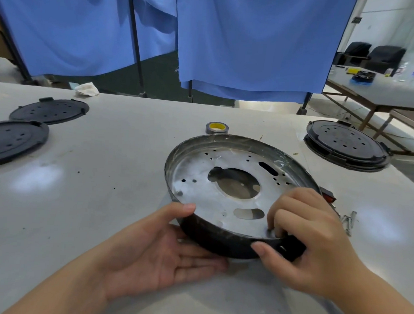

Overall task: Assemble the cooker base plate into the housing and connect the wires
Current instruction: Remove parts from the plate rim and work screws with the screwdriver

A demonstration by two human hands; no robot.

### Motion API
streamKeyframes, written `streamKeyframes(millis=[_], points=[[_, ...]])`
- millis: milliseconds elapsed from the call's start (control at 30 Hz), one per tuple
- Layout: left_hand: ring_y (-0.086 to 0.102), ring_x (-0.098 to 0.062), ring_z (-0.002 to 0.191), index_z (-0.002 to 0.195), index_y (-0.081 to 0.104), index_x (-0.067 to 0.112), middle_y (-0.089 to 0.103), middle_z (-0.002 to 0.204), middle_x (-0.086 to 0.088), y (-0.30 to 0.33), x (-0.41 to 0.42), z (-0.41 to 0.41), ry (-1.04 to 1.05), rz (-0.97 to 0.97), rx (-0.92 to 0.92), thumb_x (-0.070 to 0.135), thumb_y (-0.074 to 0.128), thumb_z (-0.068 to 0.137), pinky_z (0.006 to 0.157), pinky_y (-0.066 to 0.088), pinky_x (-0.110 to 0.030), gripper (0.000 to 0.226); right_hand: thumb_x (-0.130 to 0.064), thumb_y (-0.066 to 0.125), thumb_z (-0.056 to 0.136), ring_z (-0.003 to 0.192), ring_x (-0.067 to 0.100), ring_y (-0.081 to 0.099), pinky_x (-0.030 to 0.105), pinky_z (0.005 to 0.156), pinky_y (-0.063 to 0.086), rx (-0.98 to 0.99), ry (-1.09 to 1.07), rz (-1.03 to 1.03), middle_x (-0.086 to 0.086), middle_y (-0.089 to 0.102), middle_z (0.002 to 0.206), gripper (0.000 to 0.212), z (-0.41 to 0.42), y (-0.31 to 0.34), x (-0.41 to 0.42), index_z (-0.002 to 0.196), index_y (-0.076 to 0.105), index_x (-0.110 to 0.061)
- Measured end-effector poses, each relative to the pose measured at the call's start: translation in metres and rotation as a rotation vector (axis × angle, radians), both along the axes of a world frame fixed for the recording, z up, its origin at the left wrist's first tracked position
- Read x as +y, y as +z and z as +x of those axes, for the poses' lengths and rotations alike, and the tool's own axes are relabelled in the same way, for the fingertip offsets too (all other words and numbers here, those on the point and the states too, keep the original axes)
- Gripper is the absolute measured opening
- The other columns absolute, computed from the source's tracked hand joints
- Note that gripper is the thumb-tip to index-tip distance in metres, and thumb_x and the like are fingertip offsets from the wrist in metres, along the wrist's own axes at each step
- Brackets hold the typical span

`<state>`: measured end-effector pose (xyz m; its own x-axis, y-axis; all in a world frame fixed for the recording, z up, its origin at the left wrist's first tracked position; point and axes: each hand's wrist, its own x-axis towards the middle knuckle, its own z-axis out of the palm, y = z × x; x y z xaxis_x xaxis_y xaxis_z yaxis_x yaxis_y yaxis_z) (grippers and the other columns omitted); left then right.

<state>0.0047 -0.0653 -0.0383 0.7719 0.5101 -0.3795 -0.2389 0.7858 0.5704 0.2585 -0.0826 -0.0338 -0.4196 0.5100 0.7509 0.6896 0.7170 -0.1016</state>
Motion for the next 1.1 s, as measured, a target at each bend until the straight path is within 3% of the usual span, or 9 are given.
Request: streamKeyframes(millis=[167, 333, 567, 733, 900, 1100], points=[[0.056, -0.043, 0.120, 0.133, 0.049, -0.005, 0.053, 0.130, -0.036, -0.001, -0.001, 0.000, 0.030, 0.017, -0.008, 0.026, 0.085, 0.060, 0.099, 0.050, -0.043, 0.087, -0.039, 0.066, 0.075, 0.070, 0.020, 0.048, 0.029, 0.075, 0.038, -0.019, -0.054, 0.058, 0.000, 0.058, 0.069, 0.040, -0.004, -0.004, -0.008, 0.056, 0.050, -0.008], [0.058, -0.042, 0.119, 0.134, 0.046, -0.004, 0.054, 0.129, -0.035, -0.002, -0.003, 0.000, 0.037, 0.008, 0.008, 0.026, 0.086, 0.059, 0.098, 0.051, -0.041, 0.090, -0.031, 0.064, 0.079, 0.062, 0.024, 0.048, 0.036, 0.065, 0.041, -0.075, -0.050, 0.072, 0.001, 0.055, 0.064, 0.035, -0.007, -0.006, -0.009, 0.056, 0.051, -0.007], [0.056, -0.048, 0.119, 0.127, 0.055, -0.009, 0.053, 0.129, -0.038, 0.000, -0.005, -0.001, 0.067, -0.054, -0.002, 0.025, 0.092, 0.056, 0.095, 0.052, -0.048, 0.087, -0.028, 0.063, 0.082, 0.057, 0.023, 0.044, 0.035, 0.056, 0.040, -0.125, -0.054, 0.039, 0.002, 0.052, 0.066, 0.032, -0.011, -0.005, -0.012, 0.060, 0.051, -0.008], [0.057, -0.044, 0.119, 0.116, 0.065, -0.006, 0.055, 0.129, -0.035, 0.003, -0.007, 0.003, 0.051, -0.024, 0.012, 0.033, 0.091, 0.057, 0.096, 0.052, -0.044, 0.076, -0.030, 0.062, 0.084, 0.057, 0.021, 0.044, 0.032, 0.054, 0.040, -0.157, -0.084, 0.000, 0.000, 0.052, 0.067, 0.031, -0.017, 0.000, -0.011, 0.062, 0.054, -0.010], [0.058, -0.043, 0.119, 0.117, 0.066, -0.004, 0.056, 0.128, -0.033, 0.005, -0.008, 0.004, 0.061, 0.020, 0.050, 0.032, 0.090, 0.058, 0.096, 0.053, -0.041, 0.074, -0.038, 0.057, 0.089, 0.057, 0.020, 0.048, 0.030, 0.053, 0.041, -0.198, -0.109, -0.016, -0.002, 0.054, 0.067, 0.037, -0.022, 0.007, -0.012, 0.062, 0.056, -0.011], [0.059, -0.045, 0.116, 0.114, 0.067, -0.004, 0.061, 0.121, -0.031, 0.006, -0.010, 0.005, 0.099, 0.025, 0.074, 0.030, 0.089, 0.061, 0.082, 0.058, -0.040, 0.068, -0.042, 0.055, 0.089, 0.055, 0.019, 0.050, 0.031, 0.051, 0.043, -0.276, -0.140, -0.032, -0.004, 0.053, 0.064, 0.038, -0.037, 0.017, -0.014, 0.061, 0.054, -0.016]])
